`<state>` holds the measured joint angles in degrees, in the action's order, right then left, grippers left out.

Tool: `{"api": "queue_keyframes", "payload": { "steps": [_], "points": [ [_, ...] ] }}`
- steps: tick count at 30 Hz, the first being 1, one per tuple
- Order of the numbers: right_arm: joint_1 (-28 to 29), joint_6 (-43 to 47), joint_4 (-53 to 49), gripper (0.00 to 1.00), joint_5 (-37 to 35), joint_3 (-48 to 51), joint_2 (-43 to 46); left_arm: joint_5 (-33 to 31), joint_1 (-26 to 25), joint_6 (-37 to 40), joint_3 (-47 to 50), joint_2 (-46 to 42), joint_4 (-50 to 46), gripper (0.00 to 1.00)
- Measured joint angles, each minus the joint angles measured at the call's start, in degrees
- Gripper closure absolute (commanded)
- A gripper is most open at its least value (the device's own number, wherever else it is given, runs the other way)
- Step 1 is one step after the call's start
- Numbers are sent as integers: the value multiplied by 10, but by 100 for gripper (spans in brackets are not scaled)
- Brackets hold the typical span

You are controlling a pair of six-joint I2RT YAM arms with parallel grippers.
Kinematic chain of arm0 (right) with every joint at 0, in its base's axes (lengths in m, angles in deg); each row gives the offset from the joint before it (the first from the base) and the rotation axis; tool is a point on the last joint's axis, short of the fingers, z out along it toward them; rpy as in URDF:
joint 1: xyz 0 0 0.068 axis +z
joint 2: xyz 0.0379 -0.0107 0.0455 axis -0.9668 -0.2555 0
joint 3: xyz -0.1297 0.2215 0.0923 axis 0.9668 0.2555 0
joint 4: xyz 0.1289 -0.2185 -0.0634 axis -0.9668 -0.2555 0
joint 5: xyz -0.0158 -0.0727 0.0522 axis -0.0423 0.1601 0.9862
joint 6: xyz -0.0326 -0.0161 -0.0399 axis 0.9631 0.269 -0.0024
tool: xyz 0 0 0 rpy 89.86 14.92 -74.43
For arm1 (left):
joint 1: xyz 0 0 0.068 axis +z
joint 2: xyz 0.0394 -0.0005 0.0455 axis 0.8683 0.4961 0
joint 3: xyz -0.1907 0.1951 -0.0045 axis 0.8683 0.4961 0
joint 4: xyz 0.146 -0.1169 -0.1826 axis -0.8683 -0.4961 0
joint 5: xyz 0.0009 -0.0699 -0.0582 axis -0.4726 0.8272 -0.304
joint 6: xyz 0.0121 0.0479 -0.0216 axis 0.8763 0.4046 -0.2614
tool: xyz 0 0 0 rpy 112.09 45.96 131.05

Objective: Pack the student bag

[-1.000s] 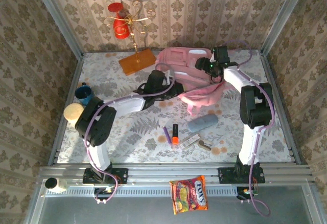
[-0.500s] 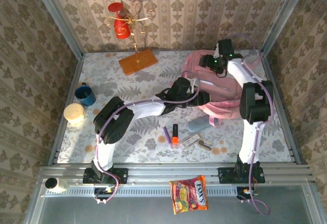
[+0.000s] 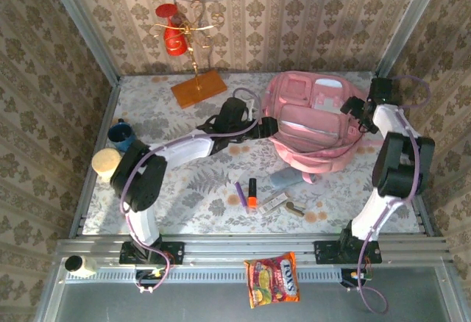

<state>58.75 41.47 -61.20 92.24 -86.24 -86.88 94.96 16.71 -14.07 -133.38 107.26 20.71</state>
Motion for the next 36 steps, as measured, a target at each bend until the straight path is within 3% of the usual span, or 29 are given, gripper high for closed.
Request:
{"api": "queue_keyframes", "payload": {
  "steps": [5,9,15,20,23,29,33,36],
  "points": [
    [28,-2,5,11,47,-82,-90,7,-23,-7,-83,106,-33,27],
    [97,13,5,16,80,-153,-119,34,-43,-29,-97,148,-14,29],
    [162,36,5,15,145,-298,-204,96,-87,-43,-119,150,-11,27],
    [196,55,-53,9,131,-320,-194,103,-105,9,-64,81,13,23],
    [196,62,-54,8,86,-249,-136,75,-72,49,27,-20,9,21],
    [181,41,-3,7,29,28,80,-46,54,79,168,-176,-16,16],
    [176,26,14,7,-8,165,190,-120,93,81,203,-195,-56,11],
    [156,16,26,9,-16,203,201,-134,112,84,195,-170,-78,7]
  ]
}}
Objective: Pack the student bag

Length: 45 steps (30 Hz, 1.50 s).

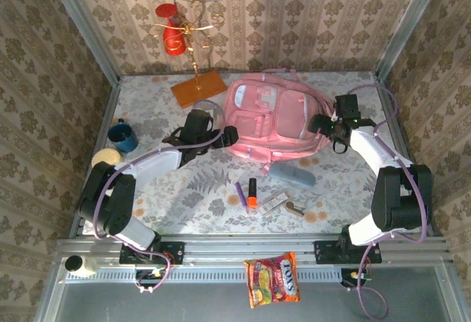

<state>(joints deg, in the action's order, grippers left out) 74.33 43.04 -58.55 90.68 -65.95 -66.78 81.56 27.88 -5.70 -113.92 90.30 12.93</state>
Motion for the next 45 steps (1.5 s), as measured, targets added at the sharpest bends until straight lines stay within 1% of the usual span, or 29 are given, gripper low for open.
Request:
{"api": "queue_keyframes", "payload": {
  "steps": [2,5,8,10,12,13,14,15,17,18,19,21,23,26,29,32,35,37,42,45],
  "points": [
    [-12,-5,12,12,4,4,-19,2,9,7,-35,43,-23,8],
    [-15,-17,42,19,35,-5,-74,15,10,9,-91,117,-28,15],
    [2,-22,57,27,68,-30,-128,40,9,-3,-97,151,-16,34],
    [13,-30,61,34,80,-51,-148,45,8,-12,-99,162,-12,51],
    [19,-34,70,46,89,-68,-157,46,13,-22,-99,164,-10,61],
    [21,-36,78,54,94,-73,-158,45,17,-25,-98,162,-7,61],
    [22,-41,87,61,98,-74,-158,44,21,-28,-96,157,-2,60],
    [21,-47,96,69,105,-74,-156,44,27,-29,-90,150,5,55],
    [23,-60,111,82,125,-73,-154,41,39,-24,-69,126,13,37],
    [24,-70,117,87,139,-72,-151,39,45,-19,-53,106,14,29],
    [28,-81,122,90,153,-72,-147,37,50,-12,-36,84,12,25],
    [36,-101,131,94,176,-72,-135,24,53,7,-4,37,3,21],
    [41,-124,141,97,196,-72,-121,3,52,30,29,-15,-8,21],
    [44,-170,160,99,221,-72,-99,-35,38,83,83,-98,-12,21],
    [48,-215,178,99,239,-77,-86,-89,-14,166,121,-156,-2,21],
    [54,-244,176,99,246,-100,-86,-136,-91,282,140,-176,38,21],
    [61,-261,174,99,253,-130,-86,-157,-140,403,155,-168,97,21],
    [63,-268,174,99,258,-145,-86,-168,-155,477,157,-148,132,21],
    [67,-270,152,99,262,-175,-86,-188,-160,631,154,-60,213,22],
    [68,-269,137,99,263,-187,-86,-200,-160,706,146,-2,252,25]
  ]
}}
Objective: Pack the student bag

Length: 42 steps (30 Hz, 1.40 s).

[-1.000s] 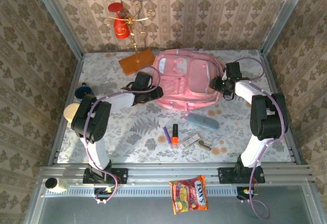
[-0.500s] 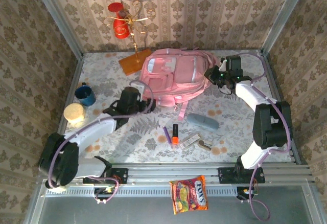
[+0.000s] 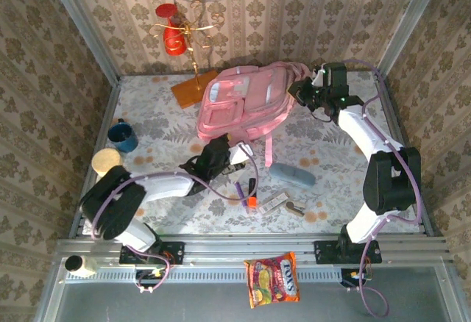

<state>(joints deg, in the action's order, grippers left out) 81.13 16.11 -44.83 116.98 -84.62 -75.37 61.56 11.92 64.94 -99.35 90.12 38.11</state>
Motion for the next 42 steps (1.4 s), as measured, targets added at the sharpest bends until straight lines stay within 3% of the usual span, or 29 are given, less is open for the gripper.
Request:
{"api": "queue_keyframes", "payload": {
  "steps": [4,7,13,15,16,21,23,27,30,34,38,42],
  "points": [
    [0,3,-16,99,1,-12,0,-26,0,71,-19,75,67,32],
    [0,11,-26,99,1,-19,0,-49,0,111,-33,128,129,44],
    [-2,44,-59,94,-1,-56,-27,-75,1,158,-50,183,214,80],
    [-3,59,-76,89,-2,-76,-42,-74,5,152,-50,182,224,98],
    [-4,64,-85,85,-3,-84,-47,-71,7,153,-50,181,226,100],
    [-5,119,-149,38,-38,-158,-89,-52,18,109,-47,136,180,100],
    [-2,158,-186,32,-93,-186,-99,-39,23,64,-47,97,135,100],
    [12,240,-216,28,-224,-186,-85,8,48,-54,-67,21,17,100],
    [27,282,-186,25,-288,-94,-14,52,70,-136,-96,-2,-78,100],
    [68,320,-131,24,-321,57,125,111,89,-216,-125,-4,-163,100],
    [151,342,-47,32,-316,186,259,168,110,-276,-140,-4,-214,100],
    [248,349,50,39,-299,296,300,209,126,-318,-151,-6,-242,100]
  ]
}}
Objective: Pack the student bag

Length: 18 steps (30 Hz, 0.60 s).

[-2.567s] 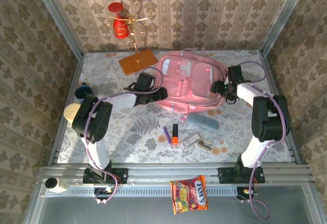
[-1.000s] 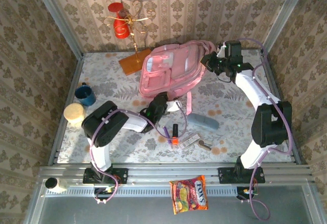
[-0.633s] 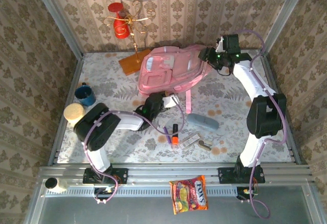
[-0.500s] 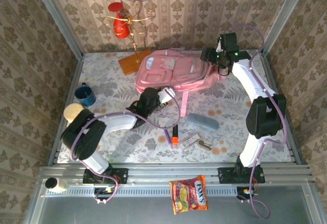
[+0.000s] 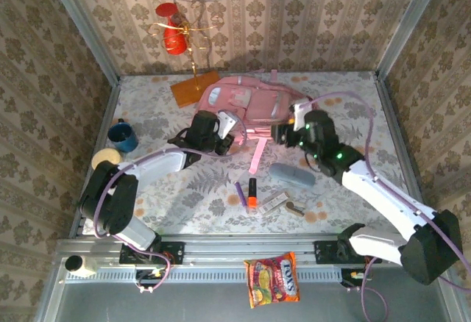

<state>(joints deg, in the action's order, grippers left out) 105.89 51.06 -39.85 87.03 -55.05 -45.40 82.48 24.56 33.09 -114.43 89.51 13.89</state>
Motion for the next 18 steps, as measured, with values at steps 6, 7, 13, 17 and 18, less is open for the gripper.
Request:
{"api": "queue_keyframes", "payload": {
  "steps": [6,7,13,17,18],
  "points": [
    [102,11,131,48,-1,62,-118,33,11,-38,-10,-1,-16,100],
    [110,11,155,47,-5,62,-144,37,12,-42,-11,-1,-20,100],
    [128,11,259,45,-52,57,-254,47,13,-57,-16,-1,-29,100],
    [134,10,294,48,-87,40,-298,51,13,-63,-16,-1,-31,100],
    [135,10,303,49,-96,37,-304,52,13,-64,-17,-1,-31,100]
  ]
}}
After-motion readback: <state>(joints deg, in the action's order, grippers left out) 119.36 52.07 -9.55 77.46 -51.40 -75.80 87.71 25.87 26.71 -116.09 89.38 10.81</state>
